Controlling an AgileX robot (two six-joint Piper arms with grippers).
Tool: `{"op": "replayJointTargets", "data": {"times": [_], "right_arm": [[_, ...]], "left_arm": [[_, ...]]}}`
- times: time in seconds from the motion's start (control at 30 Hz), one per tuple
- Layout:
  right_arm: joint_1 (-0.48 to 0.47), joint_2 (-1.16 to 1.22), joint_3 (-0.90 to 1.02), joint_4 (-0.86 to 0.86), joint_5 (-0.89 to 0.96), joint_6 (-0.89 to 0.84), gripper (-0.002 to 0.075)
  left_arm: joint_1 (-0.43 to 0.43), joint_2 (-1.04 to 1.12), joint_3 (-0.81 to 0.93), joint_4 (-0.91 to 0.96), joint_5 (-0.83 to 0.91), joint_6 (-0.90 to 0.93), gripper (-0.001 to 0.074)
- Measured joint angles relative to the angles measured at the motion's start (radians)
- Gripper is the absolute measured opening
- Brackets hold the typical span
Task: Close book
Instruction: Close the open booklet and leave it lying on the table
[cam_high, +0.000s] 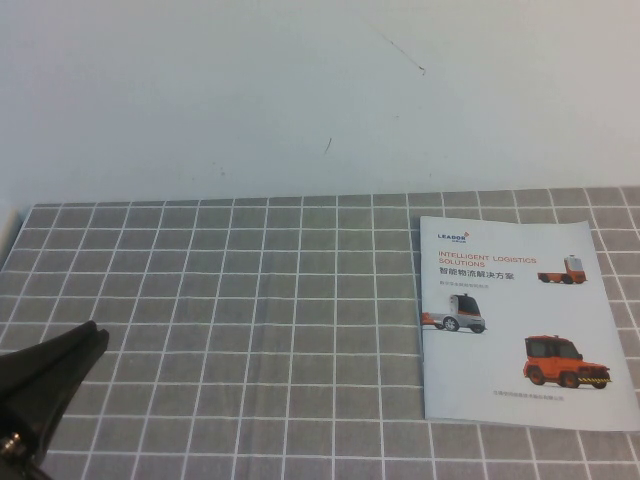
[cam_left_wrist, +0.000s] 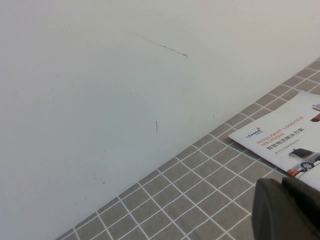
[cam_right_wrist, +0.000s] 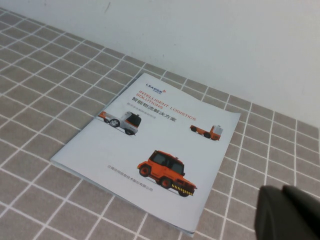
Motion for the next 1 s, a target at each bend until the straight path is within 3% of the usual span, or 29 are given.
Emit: {"op": "replayJointTargets", "data": {"times": [0.37,0.73,0.87,1.0], "right_arm": [[0.0,0.0,0.0,0.0,0.0,0.0,-0.0001],[0.0,0.0,0.0,0.001,0.002,0.002,-0.0001],[0.0,0.0,0.0,0.001,0.002,0.002,-0.0001],[0.0,0.0,0.0,0.003,0.002,0.002,-0.0001]], "left_arm": [[0.021,-0.027,0.023,0.004,-0.012,0.0,-0.0004],[0.403,-0.286,0.32,0.005,-0.015,0.0,-0.0004],[0.495,-0.419,0.409,0.005,-0.003,0.0,-0.0004],[0.531,-0.469,0.41,0.003,0.129,0.0,-0.0004]]}}
